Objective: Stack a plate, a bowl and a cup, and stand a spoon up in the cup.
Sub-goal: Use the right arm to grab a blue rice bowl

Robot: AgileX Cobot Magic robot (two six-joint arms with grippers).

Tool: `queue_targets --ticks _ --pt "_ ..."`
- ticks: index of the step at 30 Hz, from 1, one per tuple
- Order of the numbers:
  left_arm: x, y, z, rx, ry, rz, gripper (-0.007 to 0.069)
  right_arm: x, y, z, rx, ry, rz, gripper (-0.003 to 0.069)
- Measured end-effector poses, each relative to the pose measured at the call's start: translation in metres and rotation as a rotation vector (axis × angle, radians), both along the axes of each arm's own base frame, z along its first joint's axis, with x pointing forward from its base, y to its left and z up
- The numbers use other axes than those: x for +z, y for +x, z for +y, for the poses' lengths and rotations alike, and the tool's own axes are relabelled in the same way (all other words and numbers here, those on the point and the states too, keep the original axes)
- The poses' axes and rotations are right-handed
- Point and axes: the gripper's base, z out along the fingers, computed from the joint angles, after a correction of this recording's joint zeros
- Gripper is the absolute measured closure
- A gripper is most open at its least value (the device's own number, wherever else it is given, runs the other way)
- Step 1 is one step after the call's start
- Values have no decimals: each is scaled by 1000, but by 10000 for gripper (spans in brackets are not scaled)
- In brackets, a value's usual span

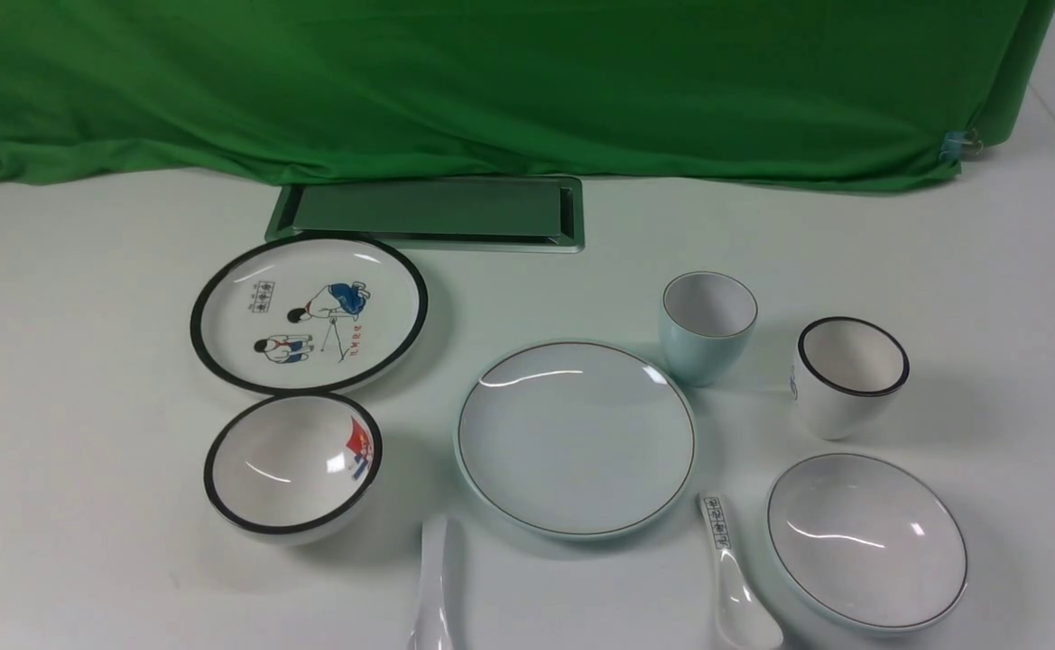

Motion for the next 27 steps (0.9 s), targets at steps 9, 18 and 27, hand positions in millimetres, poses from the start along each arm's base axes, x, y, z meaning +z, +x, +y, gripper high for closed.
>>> queue_targets --ticks 9,18,27 --pt "38 63 -6 -284 569 563 653 67 46 10 185 -400 165 648" --pt "53 124 -30 -632 722 828 653 82 112 24 480 -599 713 646" --pt "50 159 -108 -942 905 758 653 33 175 40 582 -582 974 426"
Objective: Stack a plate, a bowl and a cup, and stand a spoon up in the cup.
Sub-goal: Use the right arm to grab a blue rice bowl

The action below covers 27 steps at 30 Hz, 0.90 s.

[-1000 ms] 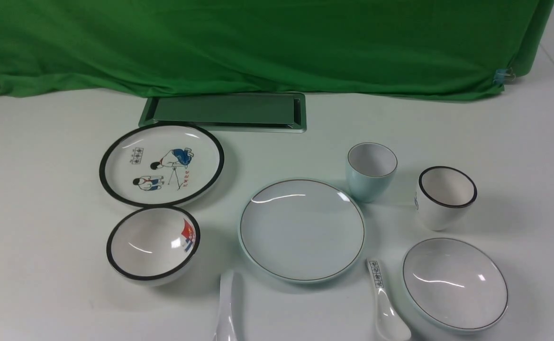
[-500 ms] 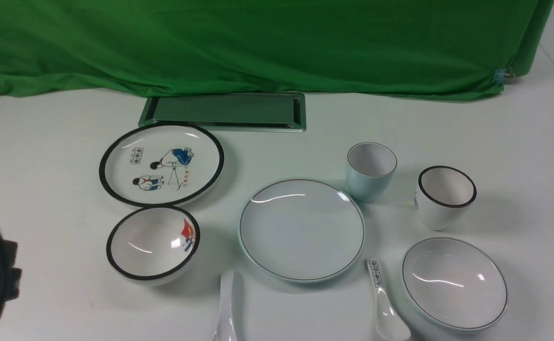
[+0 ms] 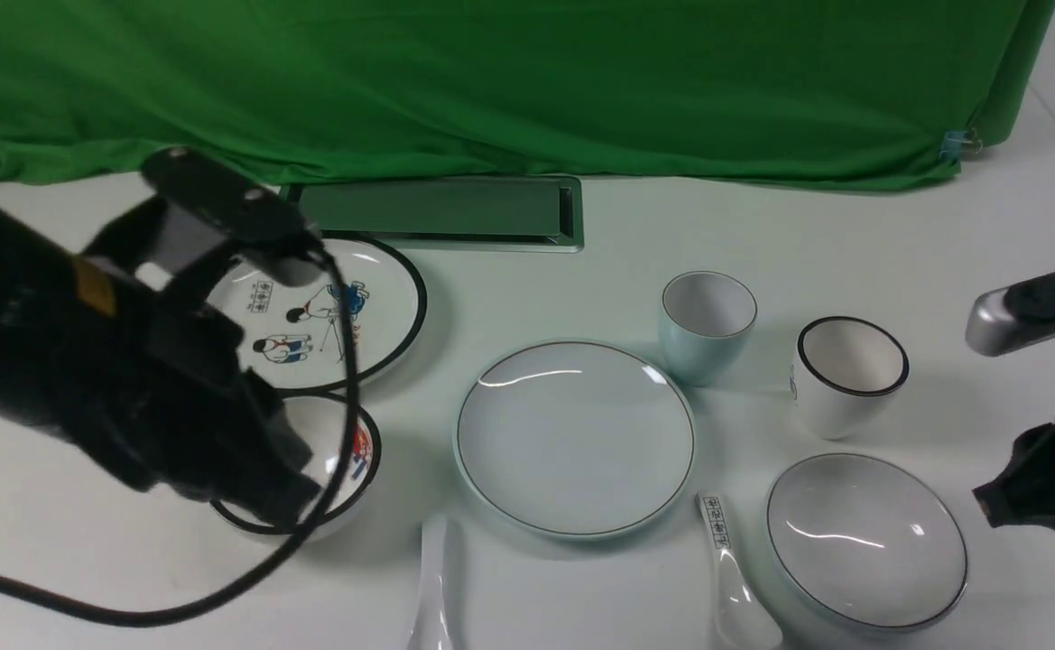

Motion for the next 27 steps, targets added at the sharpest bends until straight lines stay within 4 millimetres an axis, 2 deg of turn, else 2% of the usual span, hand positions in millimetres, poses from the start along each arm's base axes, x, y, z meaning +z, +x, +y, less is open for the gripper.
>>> queue_targets --ticks 3,5,7,10,13,15,17,18,20,22,27 --pt "-2 5 -17 -43 -18 -37 653 -18 16 2 -14 -1 18 271" --pt "-5 7 -25 -61 -25 -48 653 -29 25 3 -28 0 27 212" --pt "-7 9 -27 -65 -26 -48 653 -42 31 4 -42 0 48 189" --pt "-8 11 -28 -68 -14 -60 653 -61 40 5 -57 -4 86 207" --pt "-9 13 -27 -71 8 -77 653 -72 43 6 -60 -10 118 274" --pt "-9 15 -26 -76 33 -98 653 -77 44 6 -63 -10 138 412" --pt "-10 16 -25 -78 45 -108 653 -73 44 7 -68 -1 128 519" --pt "-10 17 -25 -80 52 -115 653 -68 44 7 -70 6 132 542" --pt "-9 17 -24 -81 57 -119 653 -61 44 8 -65 11 127 557" --pt "-10 17 -23 -83 70 -126 653 -45 43 9 -41 16 123 587" --pt "-10 19 -21 -89 99 -142 653 12 52 23 54 121 12 587"
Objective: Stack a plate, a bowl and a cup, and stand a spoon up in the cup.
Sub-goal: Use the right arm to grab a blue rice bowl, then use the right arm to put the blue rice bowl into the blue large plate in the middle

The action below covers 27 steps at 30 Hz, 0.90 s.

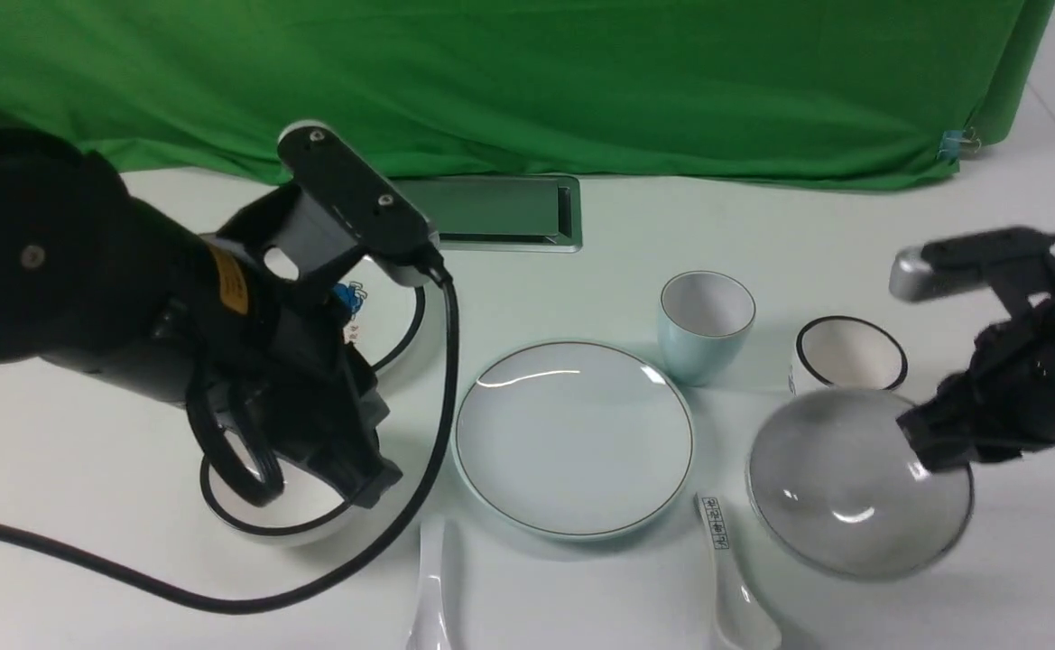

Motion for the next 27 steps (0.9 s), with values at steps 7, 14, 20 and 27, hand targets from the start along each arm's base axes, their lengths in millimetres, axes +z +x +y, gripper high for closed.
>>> queue_targets --ticks 7,14,20,27 --pt "0 1 2 19 12 -5 653 29 32 57 144 102 -113 587" --pt "-3 -3 6 29 60 46 653 -13 74 119 241 104 -51 587" --pt "-7 -5 13 89 90 113 653 -49 99 135 223 96 15 587" --pt "-7 10 48 327 38 145 649 -61 103 137 209 93 32 529"
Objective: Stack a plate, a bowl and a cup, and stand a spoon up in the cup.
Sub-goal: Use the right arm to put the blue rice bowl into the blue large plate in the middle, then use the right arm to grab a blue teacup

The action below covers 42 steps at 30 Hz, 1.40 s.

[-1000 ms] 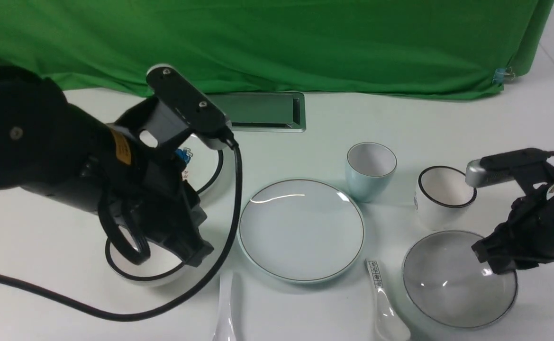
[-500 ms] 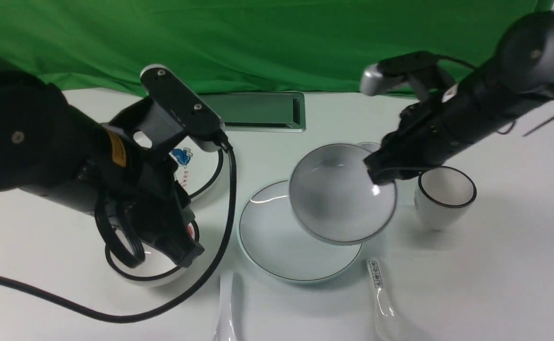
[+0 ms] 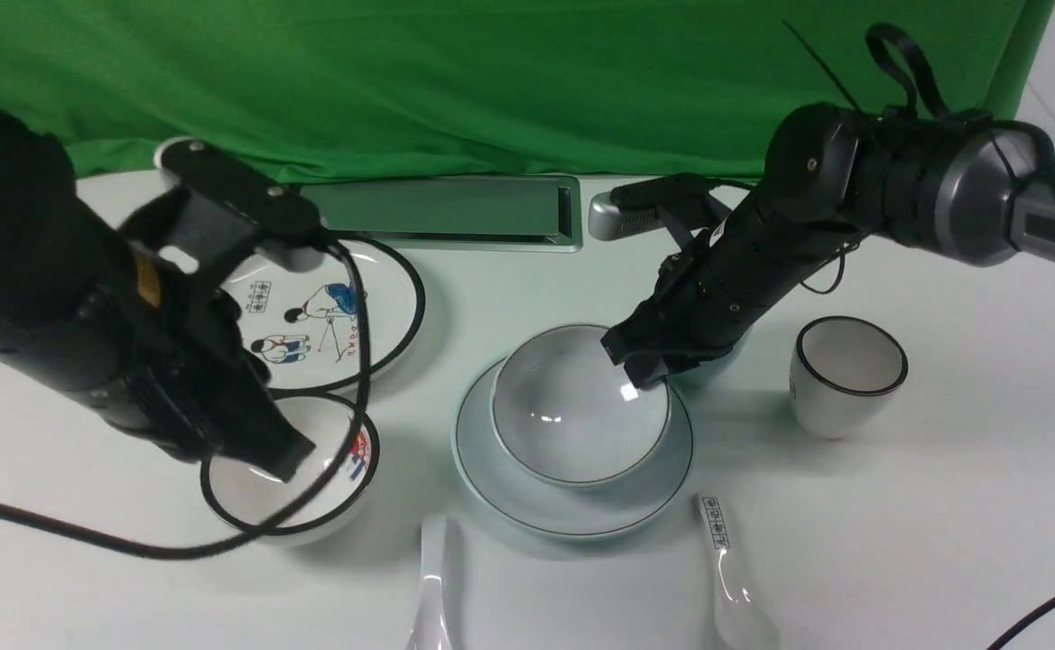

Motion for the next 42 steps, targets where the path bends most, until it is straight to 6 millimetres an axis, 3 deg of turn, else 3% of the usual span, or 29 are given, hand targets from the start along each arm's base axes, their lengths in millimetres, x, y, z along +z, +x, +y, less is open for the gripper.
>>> queue_targets --ticks 6,11,13,18,21,25,35,40,41,42 --pt "1 9 25 125 -41 -7 600 2 1 1 -2 6 -9 372" --pt "1 11 28 145 -62 -14 492 11 -2 -1 30 -22 13 328" --pt "1 11 27 148 -77 -12 445 26 -2 -4 58 -52 -3 326" --pt "2 12 25 151 -103 -26 340 88 4 -17 52 -167 -187 316" --pt "3 14 24 153 -116 -46 309 108 14 -27 -18 -228 -289 270" --pt "4 14 24 153 -120 -52 304 92 27 -35 -66 -255 -278 193" --pt "4 14 24 153 -120 -51 304 21 52 -39 -90 -309 -135 175" --pt "4 14 24 154 -121 -53 302 8 55 -38 -86 -319 -112 298" --pt "4 14 24 154 -121 -54 302 6 55 -38 -85 -321 -108 361" --pt "4 14 24 154 -121 -55 302 5 54 -38 -77 -320 -93 496"
